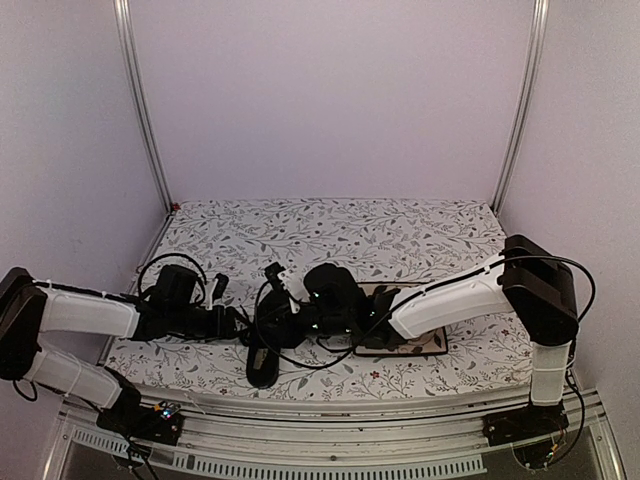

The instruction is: Tie the shoes

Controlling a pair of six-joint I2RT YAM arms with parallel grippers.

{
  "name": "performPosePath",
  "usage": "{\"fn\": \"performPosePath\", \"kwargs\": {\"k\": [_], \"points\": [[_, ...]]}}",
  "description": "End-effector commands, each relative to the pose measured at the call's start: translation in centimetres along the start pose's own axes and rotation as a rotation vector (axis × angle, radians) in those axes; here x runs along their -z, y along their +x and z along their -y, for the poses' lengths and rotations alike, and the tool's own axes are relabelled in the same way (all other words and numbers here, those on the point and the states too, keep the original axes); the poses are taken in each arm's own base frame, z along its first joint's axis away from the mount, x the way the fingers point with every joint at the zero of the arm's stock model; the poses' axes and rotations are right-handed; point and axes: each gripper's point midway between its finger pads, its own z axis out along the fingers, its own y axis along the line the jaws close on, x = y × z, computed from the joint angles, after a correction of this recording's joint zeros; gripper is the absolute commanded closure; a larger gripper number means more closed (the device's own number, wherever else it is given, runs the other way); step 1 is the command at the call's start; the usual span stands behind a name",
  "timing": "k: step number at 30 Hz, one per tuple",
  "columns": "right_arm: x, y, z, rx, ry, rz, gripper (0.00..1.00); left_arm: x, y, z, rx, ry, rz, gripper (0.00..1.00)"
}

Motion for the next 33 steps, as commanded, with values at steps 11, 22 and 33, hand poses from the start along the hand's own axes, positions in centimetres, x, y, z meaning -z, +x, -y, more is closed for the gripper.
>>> {"fn": "performPosePath", "kwargs": {"k": [11,22,33], "points": [[-0.6,0.1,0.2,-0.01,-0.008,-0.008,0.98,-0.9,0.4,0.4,-0.008,0.056,-0.024,0.68],[-0.7,0.0,0.3,-0.016,-0.008,-0.009,0.98,0.3,-0.2,2.0,0.002,0.113,0.003,1.0],[-1.0,-0.9,0.3,-0.02,-0.007,-0.01,0.98,4.4,1.9,4.1,0.049,0.153,-0.065,1.0]]}}
